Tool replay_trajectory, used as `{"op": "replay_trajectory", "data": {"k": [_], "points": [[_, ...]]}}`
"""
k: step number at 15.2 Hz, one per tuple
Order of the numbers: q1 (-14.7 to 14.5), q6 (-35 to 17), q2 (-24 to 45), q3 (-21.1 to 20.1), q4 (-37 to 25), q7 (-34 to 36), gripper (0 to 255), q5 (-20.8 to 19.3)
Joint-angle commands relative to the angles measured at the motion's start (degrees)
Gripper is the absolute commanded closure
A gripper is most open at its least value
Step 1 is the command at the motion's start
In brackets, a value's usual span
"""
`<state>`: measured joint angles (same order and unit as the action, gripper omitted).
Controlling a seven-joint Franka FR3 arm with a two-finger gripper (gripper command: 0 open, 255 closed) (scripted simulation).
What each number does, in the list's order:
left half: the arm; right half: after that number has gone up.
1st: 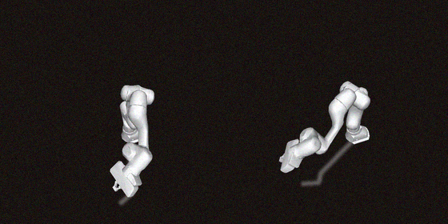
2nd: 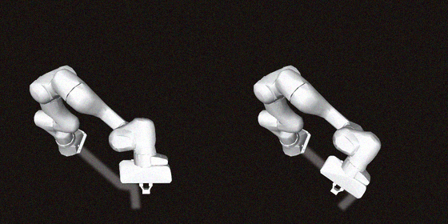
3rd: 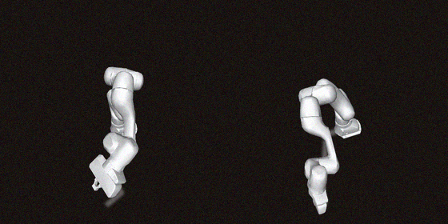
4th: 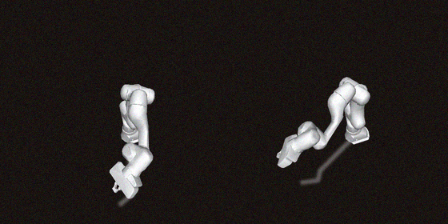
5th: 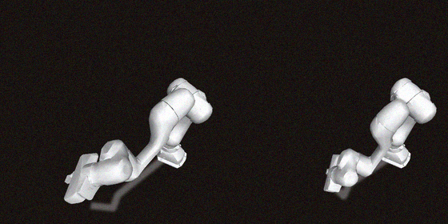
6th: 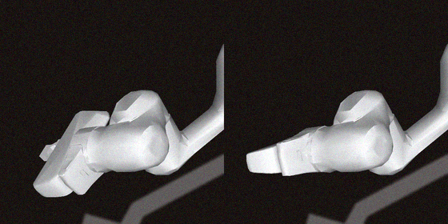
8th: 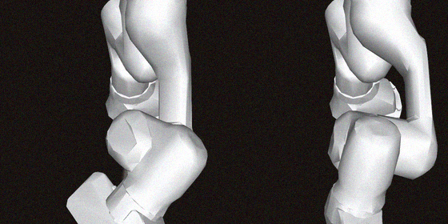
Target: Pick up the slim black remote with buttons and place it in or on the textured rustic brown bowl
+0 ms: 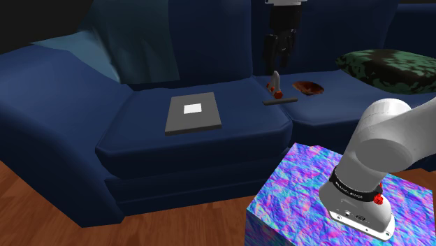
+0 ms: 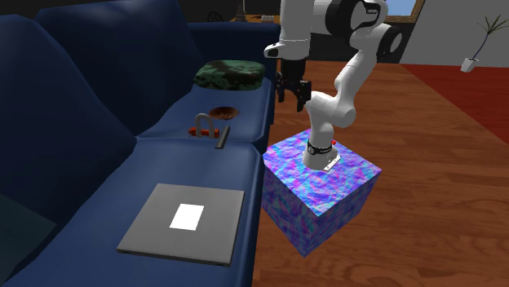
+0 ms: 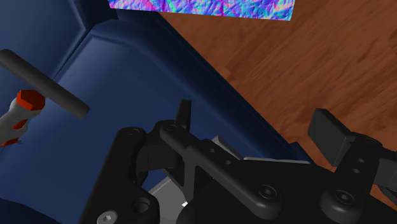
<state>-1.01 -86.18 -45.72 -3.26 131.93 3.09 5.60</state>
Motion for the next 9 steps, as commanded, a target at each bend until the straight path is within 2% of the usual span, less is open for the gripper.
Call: {"op": "replay_trajectory", "data": {"k": [1,9], "points": [[0.0,0.0,0.0,0.0,0.0,0.0,0,0.0],[0.1,-7.9,-0.3,10.4,8.9,-18.0,0,-7.8]]}}
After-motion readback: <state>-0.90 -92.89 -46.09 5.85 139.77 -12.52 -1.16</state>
